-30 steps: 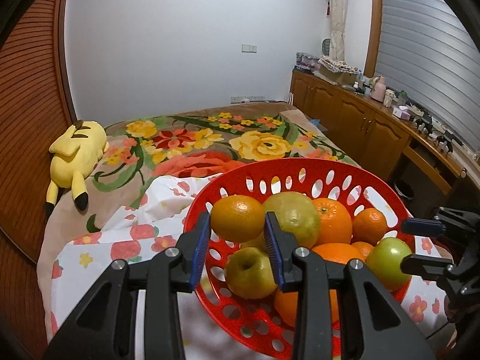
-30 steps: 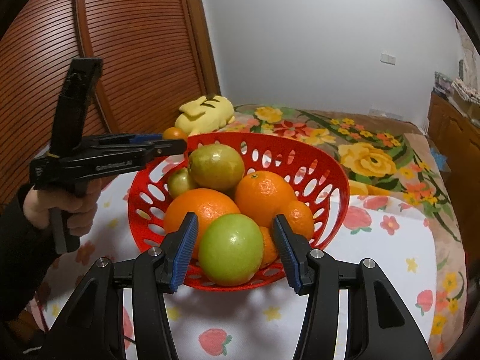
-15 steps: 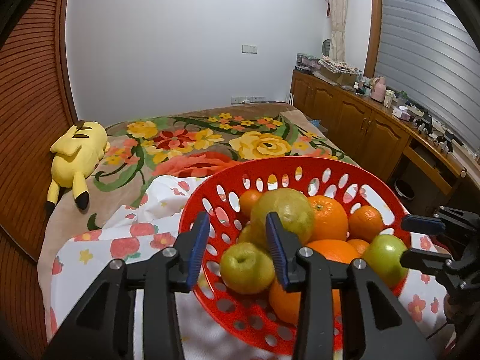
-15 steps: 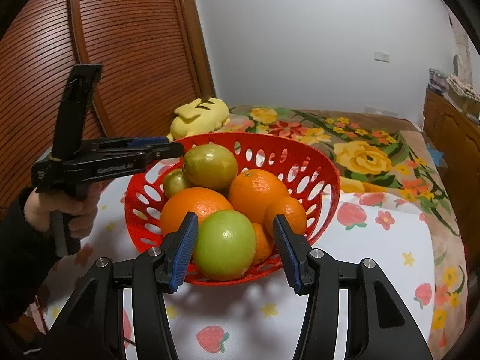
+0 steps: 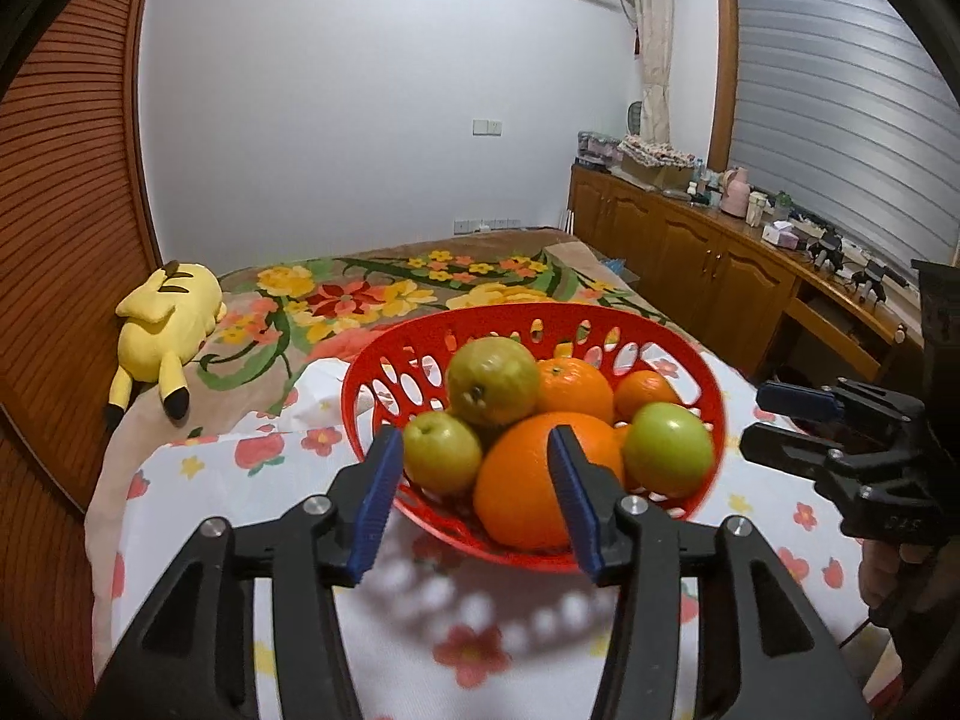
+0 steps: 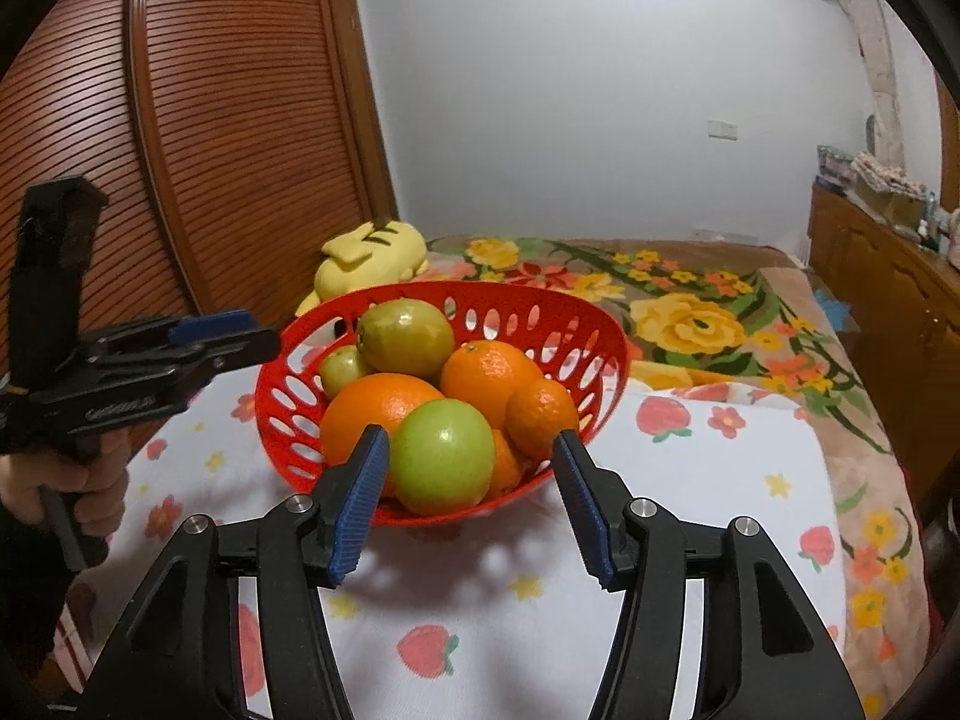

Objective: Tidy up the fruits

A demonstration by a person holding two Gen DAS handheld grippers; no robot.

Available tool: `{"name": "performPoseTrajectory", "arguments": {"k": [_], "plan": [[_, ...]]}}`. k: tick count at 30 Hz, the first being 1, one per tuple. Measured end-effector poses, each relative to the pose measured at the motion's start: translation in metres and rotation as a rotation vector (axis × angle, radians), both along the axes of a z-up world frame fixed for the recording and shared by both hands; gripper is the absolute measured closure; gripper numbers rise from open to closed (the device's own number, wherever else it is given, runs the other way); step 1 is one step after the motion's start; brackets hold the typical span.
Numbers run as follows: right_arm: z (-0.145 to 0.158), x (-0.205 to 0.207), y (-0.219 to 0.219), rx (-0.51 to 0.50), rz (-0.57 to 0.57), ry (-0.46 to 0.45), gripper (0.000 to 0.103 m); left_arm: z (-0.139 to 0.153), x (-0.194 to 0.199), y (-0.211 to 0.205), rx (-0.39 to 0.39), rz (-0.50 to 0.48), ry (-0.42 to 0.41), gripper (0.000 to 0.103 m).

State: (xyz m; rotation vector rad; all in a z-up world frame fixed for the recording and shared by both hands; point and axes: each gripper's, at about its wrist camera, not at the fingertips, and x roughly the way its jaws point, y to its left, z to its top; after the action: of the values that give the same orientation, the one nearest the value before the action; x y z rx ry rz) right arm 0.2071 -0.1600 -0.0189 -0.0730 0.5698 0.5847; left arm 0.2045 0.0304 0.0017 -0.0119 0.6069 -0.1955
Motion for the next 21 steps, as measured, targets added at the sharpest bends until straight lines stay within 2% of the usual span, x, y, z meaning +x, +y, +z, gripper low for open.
{"name": "performPoseTrajectory", "arguments": {"k": [16, 21], "plan": [[0.013, -0.052, -0.005, 0.007, -0.067, -0.093, 0.032, 0.016, -0.071, -0.008, -0.007, 0.004, -0.102, 0.033], [0.020, -0.064, -0.008, 0.013, -0.102, -0.133, 0.026, 0.023, -0.090, -0.008, 0.001, 0.039, -0.155, 0.009]]}}
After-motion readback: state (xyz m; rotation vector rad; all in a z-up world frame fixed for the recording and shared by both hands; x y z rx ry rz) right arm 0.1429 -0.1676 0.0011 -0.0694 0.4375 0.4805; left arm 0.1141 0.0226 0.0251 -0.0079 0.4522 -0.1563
